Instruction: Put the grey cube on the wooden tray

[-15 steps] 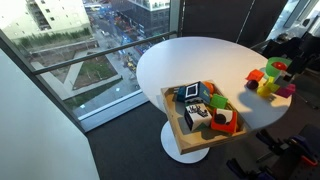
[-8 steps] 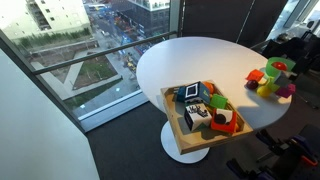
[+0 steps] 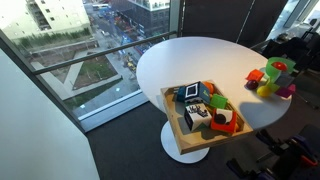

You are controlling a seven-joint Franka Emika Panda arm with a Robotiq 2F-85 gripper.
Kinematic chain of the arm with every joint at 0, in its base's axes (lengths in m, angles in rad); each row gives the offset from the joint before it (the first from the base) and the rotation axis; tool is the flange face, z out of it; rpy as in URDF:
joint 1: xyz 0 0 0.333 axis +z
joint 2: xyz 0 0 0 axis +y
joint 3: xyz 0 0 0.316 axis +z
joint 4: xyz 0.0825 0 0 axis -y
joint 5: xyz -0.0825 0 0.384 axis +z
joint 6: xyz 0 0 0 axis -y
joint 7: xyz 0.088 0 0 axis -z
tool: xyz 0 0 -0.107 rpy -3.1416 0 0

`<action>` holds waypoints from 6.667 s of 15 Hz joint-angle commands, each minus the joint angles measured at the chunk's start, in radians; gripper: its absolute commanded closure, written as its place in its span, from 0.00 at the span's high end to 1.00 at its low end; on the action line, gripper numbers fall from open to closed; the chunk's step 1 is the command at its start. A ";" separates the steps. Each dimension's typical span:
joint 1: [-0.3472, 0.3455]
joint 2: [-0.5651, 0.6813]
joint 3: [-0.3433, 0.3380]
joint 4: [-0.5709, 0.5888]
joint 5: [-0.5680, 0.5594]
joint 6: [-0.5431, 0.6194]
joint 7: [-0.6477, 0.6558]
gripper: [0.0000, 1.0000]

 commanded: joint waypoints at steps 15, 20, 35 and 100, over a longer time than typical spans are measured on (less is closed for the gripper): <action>-0.057 0.169 0.021 0.090 0.060 0.101 -0.091 1.00; -0.069 0.186 0.028 0.093 0.053 0.110 -0.095 1.00; -0.060 0.170 0.041 0.077 0.032 0.099 -0.065 0.38; 0.279 -0.204 0.305 0.008 0.104 -0.233 0.153 0.32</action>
